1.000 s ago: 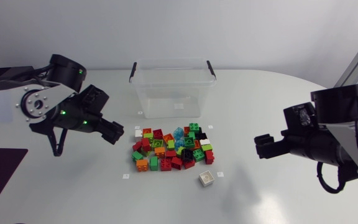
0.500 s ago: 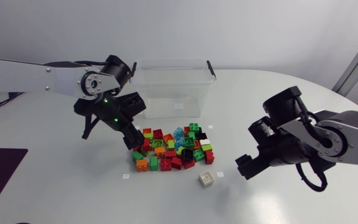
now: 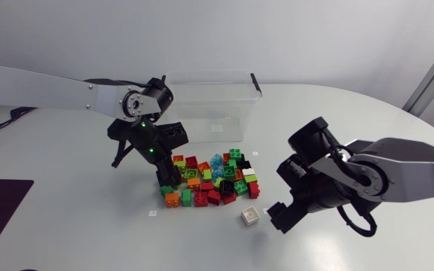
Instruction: Place the duplo bricks in the container
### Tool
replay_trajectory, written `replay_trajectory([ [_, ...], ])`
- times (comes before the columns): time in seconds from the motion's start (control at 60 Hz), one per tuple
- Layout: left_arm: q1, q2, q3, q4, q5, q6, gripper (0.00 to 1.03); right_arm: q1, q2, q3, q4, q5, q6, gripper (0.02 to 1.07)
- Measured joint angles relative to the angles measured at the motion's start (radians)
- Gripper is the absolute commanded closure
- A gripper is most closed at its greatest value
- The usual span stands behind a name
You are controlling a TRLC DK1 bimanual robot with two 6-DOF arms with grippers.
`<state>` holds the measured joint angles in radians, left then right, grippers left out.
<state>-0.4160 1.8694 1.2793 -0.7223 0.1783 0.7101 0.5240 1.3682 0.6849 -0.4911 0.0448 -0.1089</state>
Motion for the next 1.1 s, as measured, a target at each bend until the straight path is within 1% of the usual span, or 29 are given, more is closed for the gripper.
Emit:
replay_trajectory([
  [0.033,0.002,0.003,0.005,-0.007,0.010,0.008,0.45,0.011,0.012,0.005,0.000,0.000,0.006,0.07],
  [0.083,0.005,0.005,0.007,-0.010,0.028,0.019,0.47,0.028,0.029,0.016,0.000,0.000,0.011,0.07],
  [0.1,0.006,0.005,0.007,-0.012,0.031,0.023,0.50,0.034,0.034,0.019,0.000,0.000,0.013,0.07],
  [0.133,0.006,0.005,0.008,-0.017,0.032,0.028,0.50,0.044,0.042,0.026,0.000,0.000,0.017,0.07],
  [0.167,0.006,0.007,0.010,-0.024,0.035,0.033,0.55,0.056,0.050,0.035,-0.003,0.000,0.024,0.07],
  [0.2,0.008,0.008,0.012,-0.033,0.040,0.037,0.57,0.068,0.056,0.042,-0.005,0.000,0.029,0.07],
  [0.233,0.007,0.010,0.014,-0.042,0.049,0.048,0.61,0.079,0.063,0.051,-0.008,0.000,0.035,0.07],
  [0.467,0.007,0.013,0.018,-0.056,0.053,0.073,0.62,0.116,0.109,0.096,-0.023,-0.001,0.063,0.07],
  [0.517,0.007,0.013,0.024,-0.063,0.053,0.076,0.64,0.120,0.117,0.099,-0.023,-0.005,0.073,0.07],
  [1.1,0.008,0.014,0.039,-0.065,0.053,0.076,0.64,0.151,0.156,0.114,-0.024,-0.007,0.084,0.07],
])
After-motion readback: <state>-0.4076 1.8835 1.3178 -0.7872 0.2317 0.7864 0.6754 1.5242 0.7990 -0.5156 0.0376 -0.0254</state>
